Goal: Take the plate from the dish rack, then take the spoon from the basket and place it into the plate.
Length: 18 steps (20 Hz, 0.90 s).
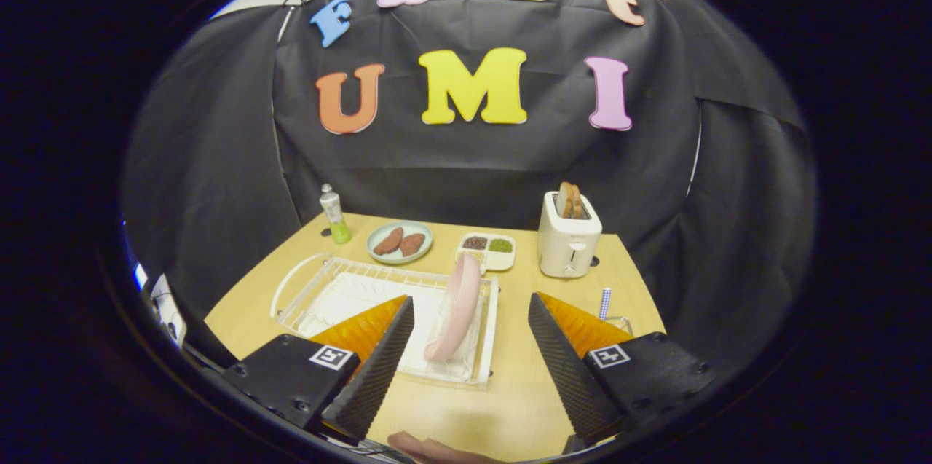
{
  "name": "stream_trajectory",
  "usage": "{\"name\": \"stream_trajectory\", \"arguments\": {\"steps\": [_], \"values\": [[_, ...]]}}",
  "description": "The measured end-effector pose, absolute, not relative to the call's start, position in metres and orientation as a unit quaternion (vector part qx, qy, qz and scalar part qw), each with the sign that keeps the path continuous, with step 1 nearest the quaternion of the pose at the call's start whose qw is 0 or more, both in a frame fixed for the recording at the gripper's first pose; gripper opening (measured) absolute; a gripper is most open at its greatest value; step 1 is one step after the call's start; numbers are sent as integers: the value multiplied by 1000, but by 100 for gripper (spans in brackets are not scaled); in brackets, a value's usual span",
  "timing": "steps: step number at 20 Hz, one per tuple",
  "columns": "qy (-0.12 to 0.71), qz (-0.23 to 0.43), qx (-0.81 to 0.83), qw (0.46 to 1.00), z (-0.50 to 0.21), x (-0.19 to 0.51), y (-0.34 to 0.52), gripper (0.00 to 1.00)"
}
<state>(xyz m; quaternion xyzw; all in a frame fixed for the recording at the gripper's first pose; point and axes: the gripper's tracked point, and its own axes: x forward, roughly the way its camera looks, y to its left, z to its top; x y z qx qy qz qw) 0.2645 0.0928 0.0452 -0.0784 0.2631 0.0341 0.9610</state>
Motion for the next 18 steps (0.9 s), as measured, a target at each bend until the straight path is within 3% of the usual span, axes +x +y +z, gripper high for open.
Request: {"name": "stream_trajectory", "arguments": {"steps": [6, 9, 14, 18], "values": [[377, -29, -132, 916, 29, 336, 104, 100], [428, -81, -150, 888, 16, 351, 100, 90], [489, -137, -168, 845, 1, 356, 101, 53], [522, -166, -169, 819, -17, 359, 100, 35]]}}
